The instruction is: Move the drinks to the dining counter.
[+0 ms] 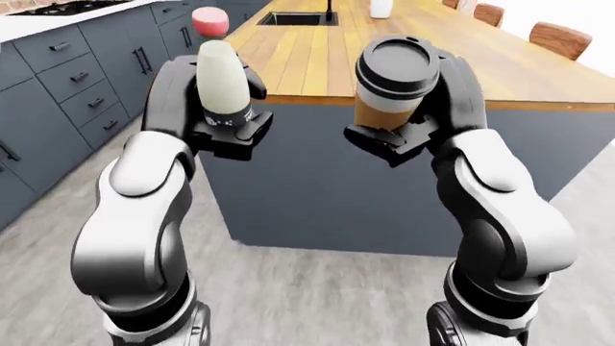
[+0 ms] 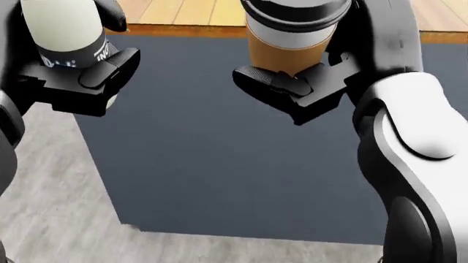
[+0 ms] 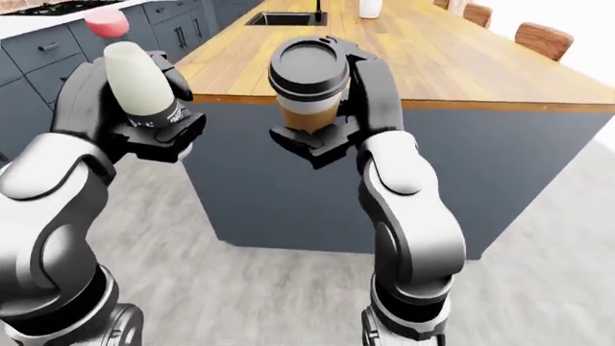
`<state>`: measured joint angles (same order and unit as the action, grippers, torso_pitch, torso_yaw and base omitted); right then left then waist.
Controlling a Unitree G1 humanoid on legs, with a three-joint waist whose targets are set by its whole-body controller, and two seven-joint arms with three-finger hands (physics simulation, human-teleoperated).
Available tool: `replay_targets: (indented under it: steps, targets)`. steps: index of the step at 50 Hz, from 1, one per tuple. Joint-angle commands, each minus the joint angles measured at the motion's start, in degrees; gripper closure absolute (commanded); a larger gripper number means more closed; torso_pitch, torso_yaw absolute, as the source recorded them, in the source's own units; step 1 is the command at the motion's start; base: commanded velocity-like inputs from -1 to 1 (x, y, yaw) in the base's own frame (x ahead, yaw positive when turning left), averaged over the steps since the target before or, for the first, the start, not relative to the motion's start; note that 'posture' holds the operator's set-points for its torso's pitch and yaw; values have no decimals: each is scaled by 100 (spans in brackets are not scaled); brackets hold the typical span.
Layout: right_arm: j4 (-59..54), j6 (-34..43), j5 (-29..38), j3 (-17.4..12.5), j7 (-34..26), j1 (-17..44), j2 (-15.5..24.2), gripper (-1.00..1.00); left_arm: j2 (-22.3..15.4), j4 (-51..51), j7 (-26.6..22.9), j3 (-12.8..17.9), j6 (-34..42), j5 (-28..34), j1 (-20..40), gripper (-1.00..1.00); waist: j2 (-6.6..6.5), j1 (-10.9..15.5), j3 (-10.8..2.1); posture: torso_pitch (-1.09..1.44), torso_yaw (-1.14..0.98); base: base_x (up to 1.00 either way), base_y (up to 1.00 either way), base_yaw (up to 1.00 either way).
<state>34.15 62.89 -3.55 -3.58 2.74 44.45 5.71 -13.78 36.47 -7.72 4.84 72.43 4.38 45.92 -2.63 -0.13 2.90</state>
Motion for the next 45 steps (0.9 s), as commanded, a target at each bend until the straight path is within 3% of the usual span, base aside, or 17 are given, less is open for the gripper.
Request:
replay_targets:
  steps: [1, 5, 8, 10, 11, 19, 21, 23, 24, 26, 34, 36, 38, 39, 40, 41, 45]
  targets:
    - [135, -126, -37, -125, 100, 192, 74, 98, -36, 107, -38, 16, -132, 40, 210, 100, -22, -14, -90, 0, 0, 38, 0, 0]
    - [147, -102, -120, -118, 182, 227, 108, 98, -19, 102, -68, 5, -117, 82, 254, 100, 211, 89, -100, 0, 0, 38, 0, 0]
    - [154, -124, -186, -145, 212, 194, 138, 98, -7, 84, -85, -9, -96, 112, 308, 100, 578, 157, -156, 0, 0, 38, 0, 0]
    - [152, -106, -237, -182, 236, 215, 174, 98, 1, 86, -98, -22, -80, 135, 329, 100, 532, 91, -59, 0, 0, 38, 0, 0]
    - [157, -109, -255, -178, 250, 210, 183, 98, 0, 100, -107, -23, -48, 144, 353, 100, 618, 137, -4, 0, 0, 37, 0, 0]
    - [178, -82, -348, -164, 335, 210, 205, 98, 44, 89, -134, -40, -54, 192, 382, 100, 276, -7, -23, 0, 0, 38, 0, 0]
    - [188, -83, -366, -158, 350, 202, 212, 98, 61, 86, -137, -56, -61, 204, 377, 100, 98, -51, -83, 0, 0, 38, 0, 0]
    - [175, -80, -406, -187, 368, 206, 206, 98, 71, 96, -147, -60, -9, 213, 422, 100, -216, -87, -205, 0, 0, 37, 0, 0]
    - [176, -68, -426, -195, 380, 212, 206, 98, 72, 97, -150, -69, 6, 218, 442, 100, -91, -51, -165, 0, 0, 36, 0, 0]
    - [164, -74, -459, -196, 395, 219, 222, 98, 68, 109, -162, -78, 56, 230, 498, 100, -156, -40, -47, 0, 0, 39, 0, 0]
    - [149, -98, -513, -170, 448, 201, 229, 98, 75, 73, -187, -75, 5, 260, 478, 100, 173, 106, -88, 0, 0, 38, 0, 0]
    - [164, -79, -523, -156, 464, 207, 227, 98, 76, 71, -198, -68, -4, 262, 471, 100, 339, 143, -123, 0, 0, 38, 0, 0]
    - [140, -122, -523, -146, 462, 183, 233, 98, 78, 78, -211, -86, -14, 267, 446, 100, 677, 157, -224, 0, 0, 39, 0, 0]
    - [132, -128, -527, -151, 462, 184, 232, 98, 77, 91, -215, -94, 4, 273, 453, 100, 504, 100, -127, 0, 0, 38, 0, 0]
    - [135, -124, -529, -150, 465, 185, 233, 98, 79, 84, -215, -93, -6, 280, 451, 100, 616, 138, -64, 0, 0, 38, 0, 0]
    - [134, -127, -529, -149, 465, 184, 235, 98, 80, 83, -216, -94, -3, 283, 456, 100, 622, 101, -69, 0, 0, 38, 0, 0]
    - [136, -100, -535, -150, 476, 209, 242, 98, 80, 79, -232, -103, 20, 303, 501, 100, 487, 45, -89, 0, 0, 38, 0, 0]
